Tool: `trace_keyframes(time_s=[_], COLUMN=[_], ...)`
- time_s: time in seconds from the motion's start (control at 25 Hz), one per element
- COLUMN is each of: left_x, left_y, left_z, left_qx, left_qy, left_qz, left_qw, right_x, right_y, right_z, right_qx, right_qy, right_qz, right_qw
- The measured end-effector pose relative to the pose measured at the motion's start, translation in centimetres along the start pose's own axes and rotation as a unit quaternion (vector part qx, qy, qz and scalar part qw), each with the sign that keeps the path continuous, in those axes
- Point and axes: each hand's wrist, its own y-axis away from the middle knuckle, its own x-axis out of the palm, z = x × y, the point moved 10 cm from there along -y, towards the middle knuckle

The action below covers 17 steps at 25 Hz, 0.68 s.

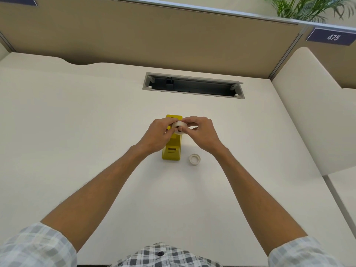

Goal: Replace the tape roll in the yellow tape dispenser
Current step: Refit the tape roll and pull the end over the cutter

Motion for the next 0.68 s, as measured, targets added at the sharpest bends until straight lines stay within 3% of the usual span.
trace_keyframes(time_s=[0.16,0.44,0.68], left_x=[-0.3,-0.3,-0.3], left_y=[-0.4,-0.6,0.2], left_z=[0.3,1.6,1.1], left_qx=[-0.008,-0.054,-0.039], left_qy=[0.010,0.013,-0.038], left_qz=[-0.002,-0.033,-0.091], left_qw=[1.000,0.998,0.994], right_x=[0.0,0.1,0.9], right_y=[-0.3,-0.5,-0.1], right_z=[-0.4,-1.5,-1.3], right_qx=[0.010,0.054,0.081], right_qy=[-0.002,0.005,0.013], right_qz=[0.000,-0.099,-0.148], right_qw=[1.000,0.994,0.986])
